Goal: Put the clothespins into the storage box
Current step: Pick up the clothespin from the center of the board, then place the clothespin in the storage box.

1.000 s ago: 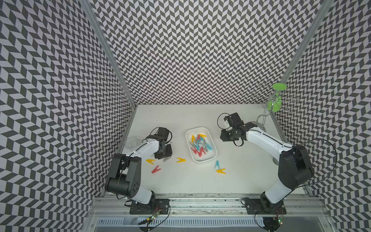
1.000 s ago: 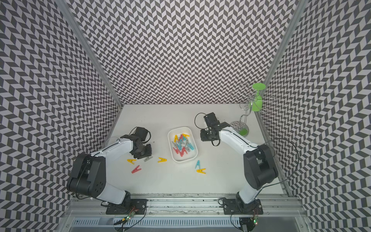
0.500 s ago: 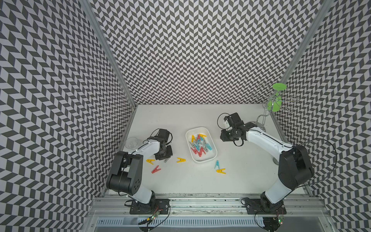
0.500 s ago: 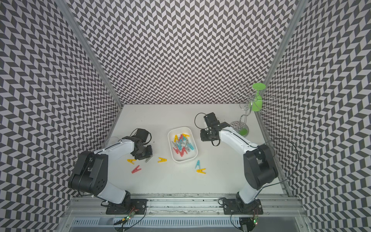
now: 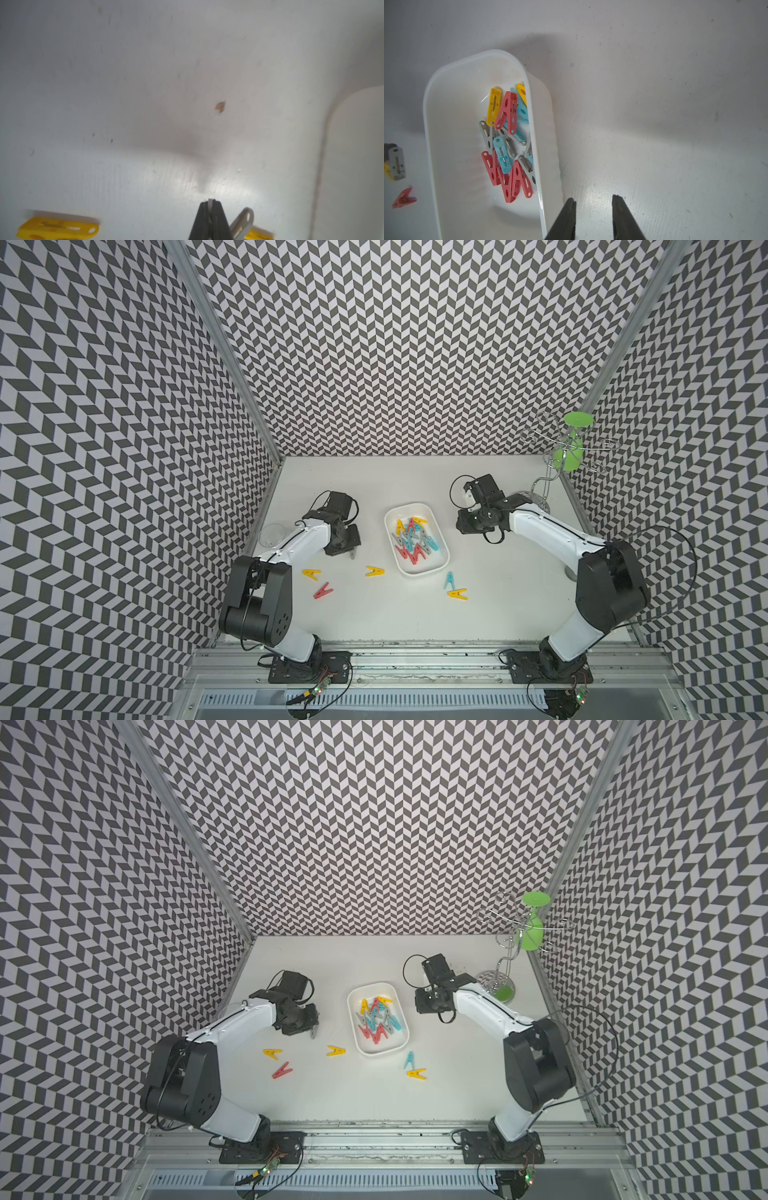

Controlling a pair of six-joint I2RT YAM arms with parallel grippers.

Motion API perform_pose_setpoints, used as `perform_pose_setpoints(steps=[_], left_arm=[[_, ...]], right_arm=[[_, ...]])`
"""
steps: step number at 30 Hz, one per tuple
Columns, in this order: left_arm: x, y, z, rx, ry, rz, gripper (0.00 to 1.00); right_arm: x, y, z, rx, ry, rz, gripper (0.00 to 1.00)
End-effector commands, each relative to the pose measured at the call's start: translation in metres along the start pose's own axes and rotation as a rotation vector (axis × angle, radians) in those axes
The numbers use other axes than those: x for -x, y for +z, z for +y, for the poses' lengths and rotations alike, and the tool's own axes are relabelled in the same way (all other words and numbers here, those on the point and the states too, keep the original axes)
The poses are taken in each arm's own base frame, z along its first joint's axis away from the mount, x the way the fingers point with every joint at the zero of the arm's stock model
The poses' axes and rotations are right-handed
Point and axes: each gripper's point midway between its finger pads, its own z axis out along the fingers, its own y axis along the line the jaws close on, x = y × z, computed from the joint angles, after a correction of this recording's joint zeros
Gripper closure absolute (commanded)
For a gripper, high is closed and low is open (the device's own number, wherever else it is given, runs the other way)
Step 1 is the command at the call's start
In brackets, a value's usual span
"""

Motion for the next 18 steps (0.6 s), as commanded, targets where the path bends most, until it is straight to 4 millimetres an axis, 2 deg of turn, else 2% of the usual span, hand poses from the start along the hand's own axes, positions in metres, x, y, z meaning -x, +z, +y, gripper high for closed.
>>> perform_pose_setpoints(steps=[1, 4, 9, 12, 18], left_arm=[[0.02, -0.034, -0.049, -0.101, 0.065, -0.07, 0.96], [0.021, -0.042, -0.092, -0.159, 0.139, -0.072, 0.96], [0.013, -0.036, -0.161, -0.228, 0.272, -0.046, 0.96], [0.005, -0.022, -0.187, -0.241, 0.318, -0.015, 0.96], [-0.013, 0.01, -0.208, -0.217, 0.399, 0.035, 0.96]], right_arm=[[0.006, -0.005, -0.001, 0.007, 0.014, -0.04, 0.65], [0.008, -0.006, -0.001, 0.006, 0.023, -0.056, 0.61], [0.012, -0.016, -0.003, 0.0, 0.036, -0.1, 0.55], [0.012, -0.019, -0.005, -0.013, 0.043, -0.11, 0.53], [0.01, -0.024, -0.008, -0.025, 0.053, -0.119, 0.51]])
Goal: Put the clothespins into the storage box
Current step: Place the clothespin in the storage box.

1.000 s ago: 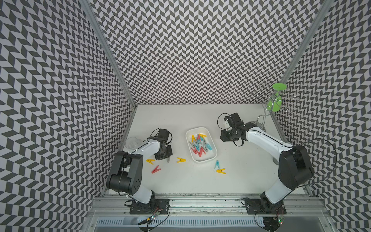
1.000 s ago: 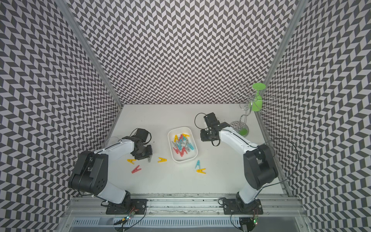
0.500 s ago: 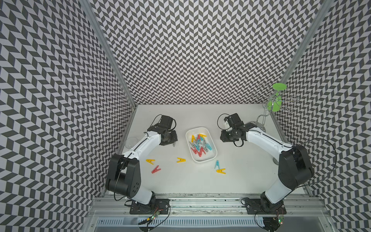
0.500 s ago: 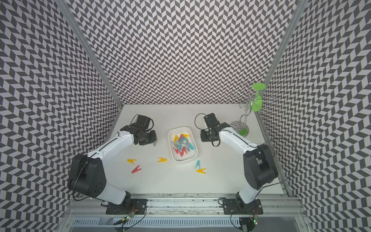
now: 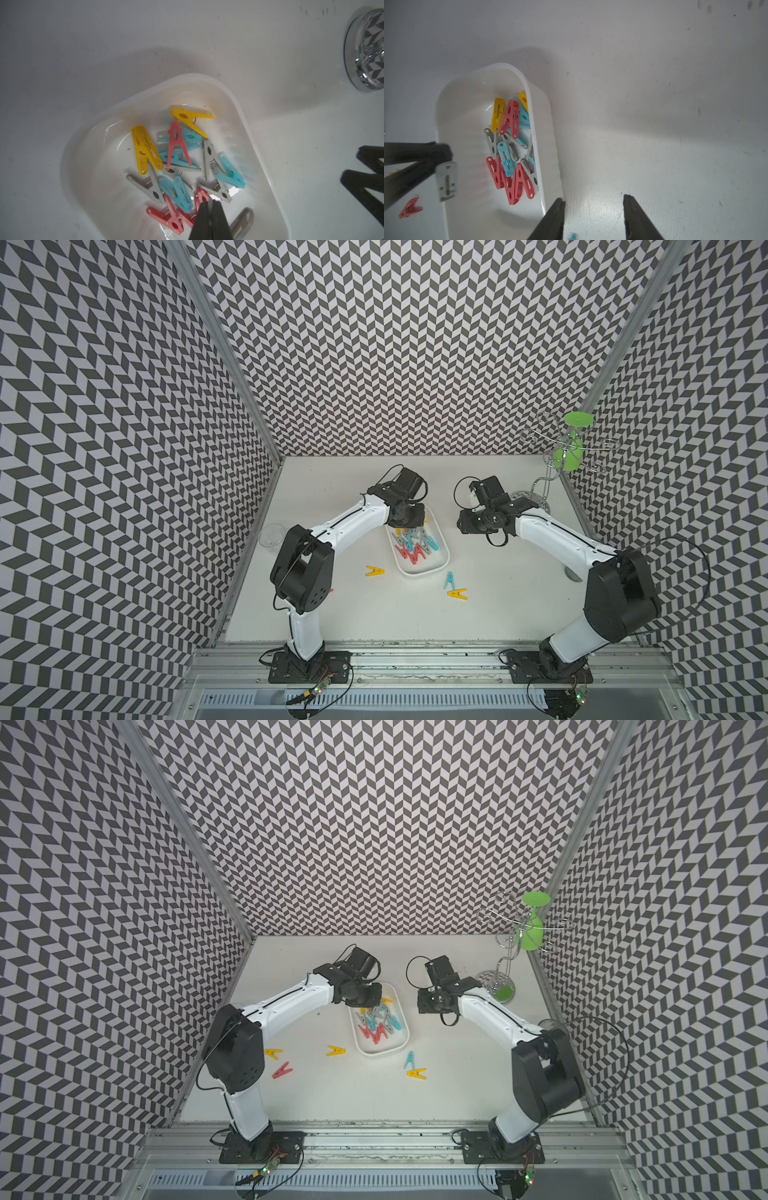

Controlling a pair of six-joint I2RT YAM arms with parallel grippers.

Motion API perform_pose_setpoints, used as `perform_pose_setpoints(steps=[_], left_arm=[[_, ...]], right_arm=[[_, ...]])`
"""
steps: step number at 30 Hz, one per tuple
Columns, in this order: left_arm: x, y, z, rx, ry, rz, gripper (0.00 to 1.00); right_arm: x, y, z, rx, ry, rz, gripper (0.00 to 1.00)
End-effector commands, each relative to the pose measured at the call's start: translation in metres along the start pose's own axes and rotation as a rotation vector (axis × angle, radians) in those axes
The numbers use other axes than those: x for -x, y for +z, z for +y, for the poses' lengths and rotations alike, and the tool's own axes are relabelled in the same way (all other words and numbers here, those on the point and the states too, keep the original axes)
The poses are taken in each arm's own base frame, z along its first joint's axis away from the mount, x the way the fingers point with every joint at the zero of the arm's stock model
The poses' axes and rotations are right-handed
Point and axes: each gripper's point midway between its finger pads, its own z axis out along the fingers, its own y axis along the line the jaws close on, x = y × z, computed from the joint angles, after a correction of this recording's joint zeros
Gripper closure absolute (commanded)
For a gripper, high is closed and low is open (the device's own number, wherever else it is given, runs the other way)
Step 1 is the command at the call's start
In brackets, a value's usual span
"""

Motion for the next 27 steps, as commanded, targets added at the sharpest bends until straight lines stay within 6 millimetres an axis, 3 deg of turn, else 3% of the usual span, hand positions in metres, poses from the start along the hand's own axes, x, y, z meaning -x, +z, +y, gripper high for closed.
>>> perform_pose_setpoints(steps=[1, 8, 16, 22, 27], left_arm=[[-0.003, 0.008, -0.008, 0.012, 0.045, 0.022, 0.96], [-0.01, 0.039, 0.01, 0.098, 0.034, 0.052, 0.95], [-0.012, 0.062, 0.011, 0.101, 0.055, 0.072, 0.95], [-0.01, 0.064, 0.012, 0.106, 0.056, 0.074, 0.89], [0.001, 0.045, 0.01, 0.097, 0.05, 0.045, 0.81]], right_arm=[[0.007, -0.009, -0.004, -0.008, 0.019, -0.054, 0.51], [0.004, -0.013, -0.007, -0.019, 0.018, -0.058, 0.51], [0.002, -0.013, -0.01, -0.028, 0.01, -0.054, 0.51], [0.004, -0.013, -0.01, -0.028, 0.007, -0.053, 0.51], [0.004, -0.01, -0.008, -0.022, 0.001, -0.046, 0.51]])
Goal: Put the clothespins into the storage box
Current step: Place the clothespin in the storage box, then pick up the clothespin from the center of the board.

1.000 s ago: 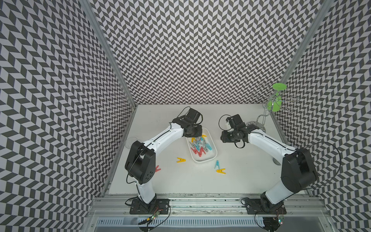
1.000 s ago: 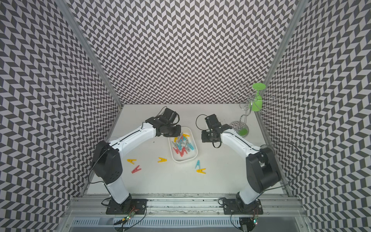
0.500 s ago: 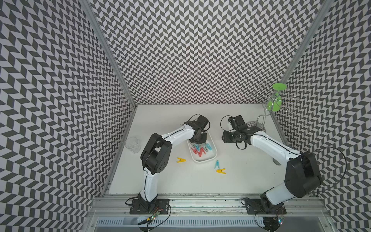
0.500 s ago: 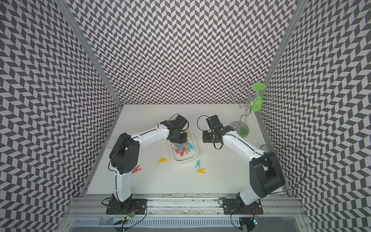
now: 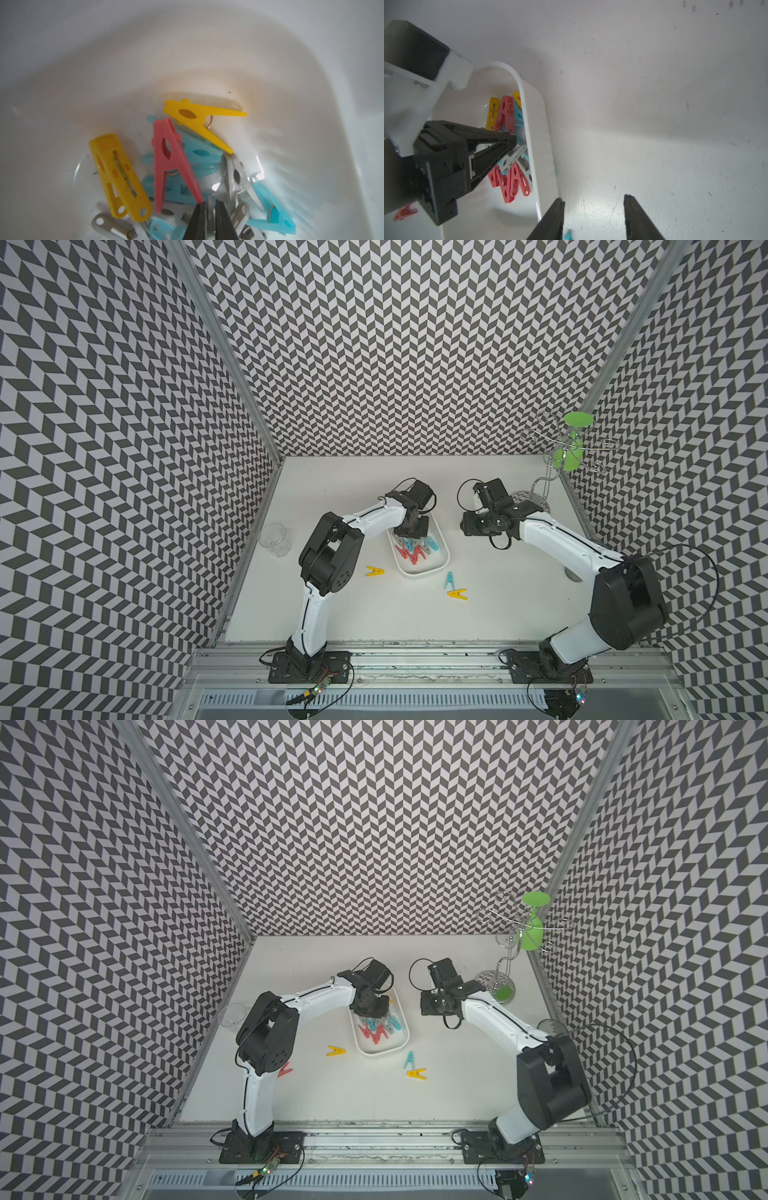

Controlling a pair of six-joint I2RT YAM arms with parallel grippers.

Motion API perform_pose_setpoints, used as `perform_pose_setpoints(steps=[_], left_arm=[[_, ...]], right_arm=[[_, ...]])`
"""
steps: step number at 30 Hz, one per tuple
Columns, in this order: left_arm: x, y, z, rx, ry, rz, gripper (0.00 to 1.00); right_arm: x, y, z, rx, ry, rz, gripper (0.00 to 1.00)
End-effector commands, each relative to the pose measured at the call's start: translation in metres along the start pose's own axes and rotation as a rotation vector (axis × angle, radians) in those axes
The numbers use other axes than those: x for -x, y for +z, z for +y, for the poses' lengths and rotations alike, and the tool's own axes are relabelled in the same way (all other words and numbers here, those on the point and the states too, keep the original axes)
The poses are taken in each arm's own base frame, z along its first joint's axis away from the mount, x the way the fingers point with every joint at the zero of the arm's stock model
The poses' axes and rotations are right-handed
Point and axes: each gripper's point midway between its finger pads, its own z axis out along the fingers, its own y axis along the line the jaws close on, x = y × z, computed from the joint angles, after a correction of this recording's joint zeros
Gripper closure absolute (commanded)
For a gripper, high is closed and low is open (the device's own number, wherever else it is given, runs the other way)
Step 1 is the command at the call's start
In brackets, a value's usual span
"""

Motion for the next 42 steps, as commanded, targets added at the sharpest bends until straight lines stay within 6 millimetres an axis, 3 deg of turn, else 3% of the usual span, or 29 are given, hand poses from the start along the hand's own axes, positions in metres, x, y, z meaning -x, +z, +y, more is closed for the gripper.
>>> perform_pose_setpoints(steps=[1, 5, 9, 16, 25, 32, 36, 42], left_arm=[[0.023, -0.03, -0.002, -0.019, -0.002, -0.072, 0.8], [0.034, -0.062, 0.003, -0.06, -0.033, -0.11, 0.77], [0.031, -0.097, 0.032, -0.051, -0.103, -0.149, 0.74], [-0.023, -0.129, 0.118, 0.055, -0.288, -0.117, 0.65], [-0.106, -0.126, 0.2, 0.096, -0.692, -0.062, 0.58], [-0.163, -0.112, 0.248, 0.209, -0.909, 0.011, 0.54], [-0.172, -0.104, 0.267, 0.193, -1.001, 0.006, 0.54], [-0.168, -0.102, 0.277, 0.211, -1.04, -0.002, 0.52]], right_arm=[[0.011, -0.005, 0.001, 0.006, -0.006, -0.036, 0.51], [0.014, -0.003, 0.003, 0.011, -0.012, -0.033, 0.51], [0.018, -0.004, 0.006, 0.018, -0.016, -0.038, 0.51], [0.021, -0.001, 0.01, 0.031, -0.023, -0.027, 0.51], [0.015, 0.003, 0.021, 0.083, -0.029, -0.009, 0.51], [0.002, 0.009, 0.022, 0.096, -0.03, 0.012, 0.51], [0.002, 0.009, 0.025, 0.113, -0.031, 0.009, 0.5], [0.003, 0.009, 0.026, 0.115, -0.032, 0.0, 0.5]])
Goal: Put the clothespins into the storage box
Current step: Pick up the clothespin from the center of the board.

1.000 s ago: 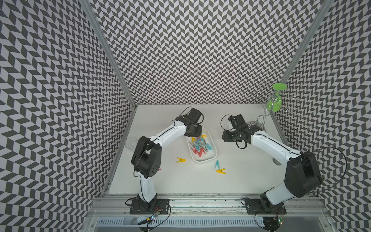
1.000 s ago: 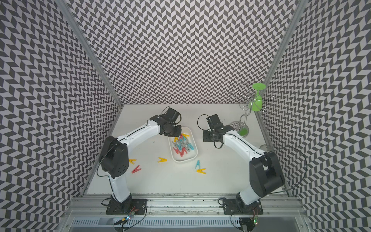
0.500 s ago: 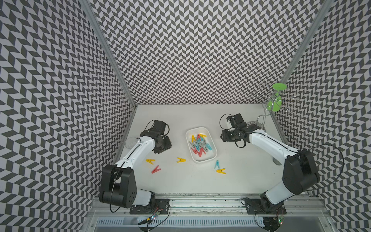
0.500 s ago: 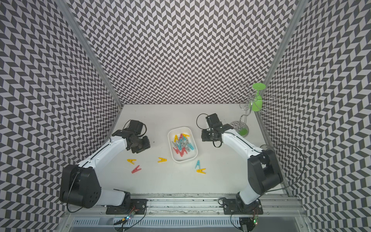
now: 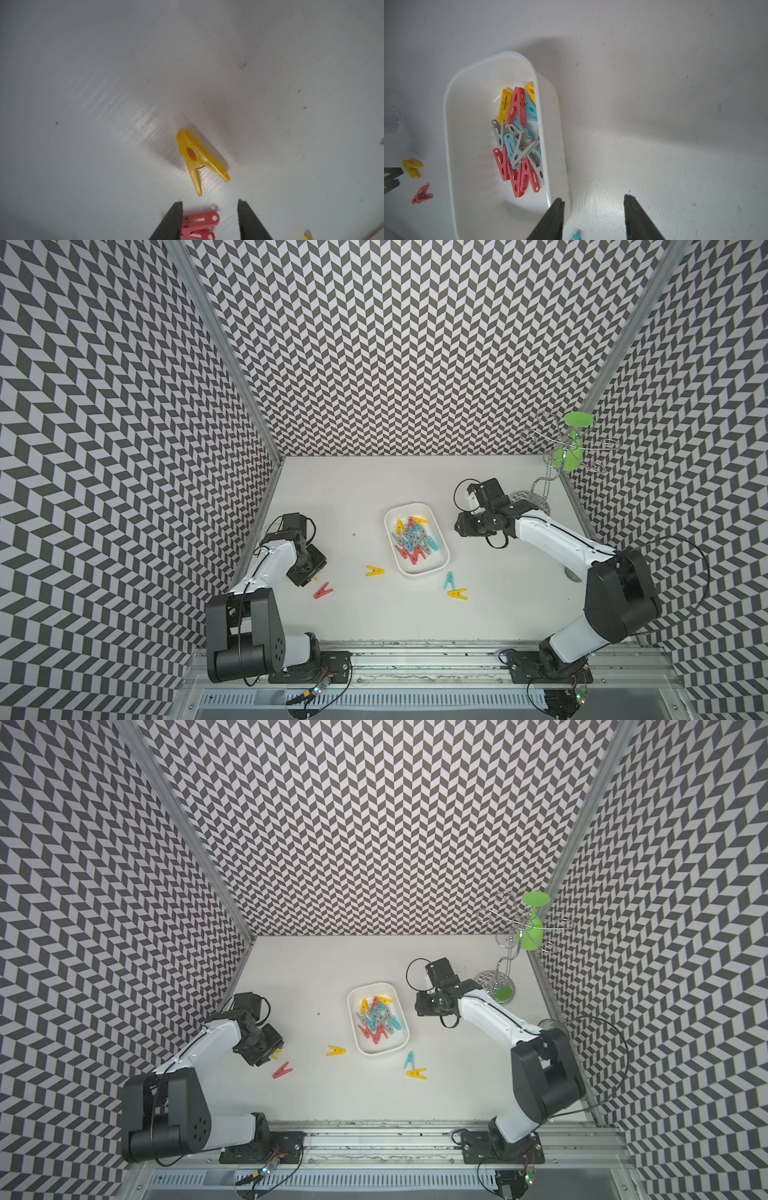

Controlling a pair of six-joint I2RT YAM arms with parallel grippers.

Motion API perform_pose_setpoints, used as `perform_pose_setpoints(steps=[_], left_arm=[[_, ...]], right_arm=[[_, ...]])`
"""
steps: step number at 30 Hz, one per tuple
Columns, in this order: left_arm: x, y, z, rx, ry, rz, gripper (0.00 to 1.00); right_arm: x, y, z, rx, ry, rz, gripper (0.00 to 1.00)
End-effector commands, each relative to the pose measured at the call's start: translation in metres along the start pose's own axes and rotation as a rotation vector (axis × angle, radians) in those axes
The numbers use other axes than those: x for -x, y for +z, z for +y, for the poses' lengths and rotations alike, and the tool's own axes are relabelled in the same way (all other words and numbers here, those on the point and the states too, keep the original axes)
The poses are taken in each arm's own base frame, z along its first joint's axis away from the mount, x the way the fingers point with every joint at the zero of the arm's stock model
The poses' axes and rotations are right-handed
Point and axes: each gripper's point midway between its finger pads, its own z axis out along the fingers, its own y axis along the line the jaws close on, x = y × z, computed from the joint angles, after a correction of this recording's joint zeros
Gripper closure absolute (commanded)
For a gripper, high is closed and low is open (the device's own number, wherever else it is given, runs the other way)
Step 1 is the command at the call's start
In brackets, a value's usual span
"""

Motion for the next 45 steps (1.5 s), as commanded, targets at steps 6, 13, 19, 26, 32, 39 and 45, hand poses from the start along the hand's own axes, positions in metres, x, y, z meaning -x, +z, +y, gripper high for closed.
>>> perform_pose_setpoints(steps=[6, 13, 19, 26, 32, 39, 45], left_arm=[[0.015, 0.011, 0.003, 0.034, -0.031, -0.028, 0.5], [0.025, 0.013, 0.005, 0.059, -0.029, -0.066, 0.49], [0.028, 0.02, 0.008, 0.088, -0.014, -0.065, 0.49], [0.03, 0.024, 0.002, 0.074, 0.02, -0.055, 0.62], [0.029, 0.025, -0.01, 0.049, 0.076, -0.045, 0.69], [0.035, 0.005, -0.049, -0.006, 0.17, -0.098, 0.75], [0.03, -0.033, -0.128, -0.12, 0.312, -0.16, 0.75]], right_arm=[[0.01, 0.0, 0.009, 0.035, -0.006, -0.046, 0.5], [0.013, 0.001, 0.009, 0.031, -0.008, -0.049, 0.5], [0.012, 0.003, 0.008, 0.029, -0.007, -0.044, 0.5], [0.012, 0.005, 0.007, 0.025, -0.003, -0.04, 0.5], [0.012, 0.007, 0.006, 0.022, -0.001, -0.033, 0.5], [0.011, 0.01, 0.004, 0.01, -0.002, -0.028, 0.5], [0.013, 0.013, 0.001, -0.004, -0.008, -0.028, 0.5]])
